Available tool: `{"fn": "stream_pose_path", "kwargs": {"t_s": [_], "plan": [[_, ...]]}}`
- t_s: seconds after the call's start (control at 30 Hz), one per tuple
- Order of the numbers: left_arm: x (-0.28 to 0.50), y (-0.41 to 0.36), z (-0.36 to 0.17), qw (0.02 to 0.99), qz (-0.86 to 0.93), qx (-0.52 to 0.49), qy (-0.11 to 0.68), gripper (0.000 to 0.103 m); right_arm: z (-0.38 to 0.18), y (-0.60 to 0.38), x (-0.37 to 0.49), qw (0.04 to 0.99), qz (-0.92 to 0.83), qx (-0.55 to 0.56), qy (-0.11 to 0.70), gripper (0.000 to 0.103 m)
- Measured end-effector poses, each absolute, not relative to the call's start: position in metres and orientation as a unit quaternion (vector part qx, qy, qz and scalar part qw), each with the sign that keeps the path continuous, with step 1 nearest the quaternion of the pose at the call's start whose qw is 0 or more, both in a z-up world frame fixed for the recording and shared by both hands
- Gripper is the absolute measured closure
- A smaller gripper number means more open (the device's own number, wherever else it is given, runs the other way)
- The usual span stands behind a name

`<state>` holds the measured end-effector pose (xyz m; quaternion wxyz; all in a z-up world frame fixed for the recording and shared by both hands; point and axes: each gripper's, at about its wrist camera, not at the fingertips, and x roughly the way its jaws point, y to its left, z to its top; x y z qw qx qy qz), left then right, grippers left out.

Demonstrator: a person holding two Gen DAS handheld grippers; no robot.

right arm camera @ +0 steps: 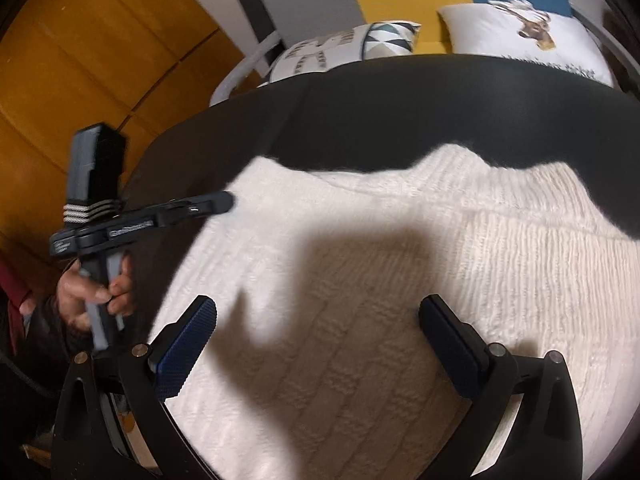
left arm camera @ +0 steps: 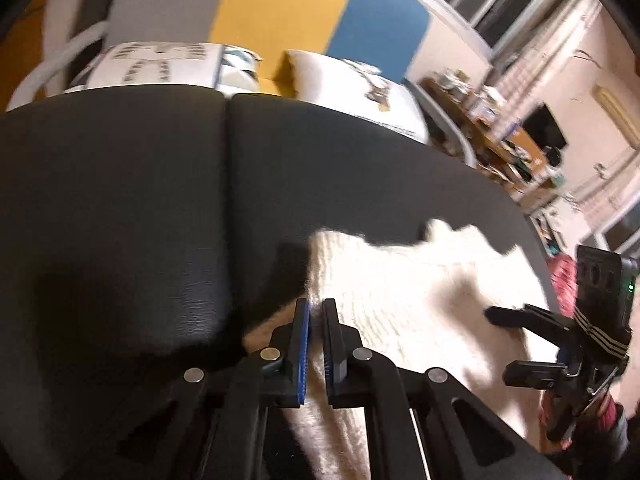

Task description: Fold clothes

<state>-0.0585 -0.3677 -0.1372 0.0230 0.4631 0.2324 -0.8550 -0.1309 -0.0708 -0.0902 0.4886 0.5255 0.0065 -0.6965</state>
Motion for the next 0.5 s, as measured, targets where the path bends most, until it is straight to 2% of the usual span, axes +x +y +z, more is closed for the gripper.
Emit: {"fn": "stream_pose_path", "kwargs": {"t_s": [0.1, 0.17, 0.3, 0.5], "plan": [[-0.055, -0.369, -0.138, 0.023, -0.852, 0.456, 0.256, 0.094, -0.089, -0.066, -0.125, 0.494, -0.693, 0.525, -0.006, 0.0], [-0.042, -0.377, -0.134, 0.001, -0.842, 0.444, 0.305, 0.082, -0.088, -0.063, -0.121, 0.498, -0.691, 0.524, -0.014, 0.0], [0.001, -0.388, -0.127, -0.036, -0.832, 0.422, 0.358, 0.078, -0.087, -0.057, -0.114, 0.505, -0.686, 0.522, -0.03, 0.0], [0.07, -0.365, -0.142, -0.124, -0.821, 0.43, 0.356, 0.076, -0.089, -0.041, -0.079, 0.566, -0.611, 0.546, -0.086, 0.0]]}}
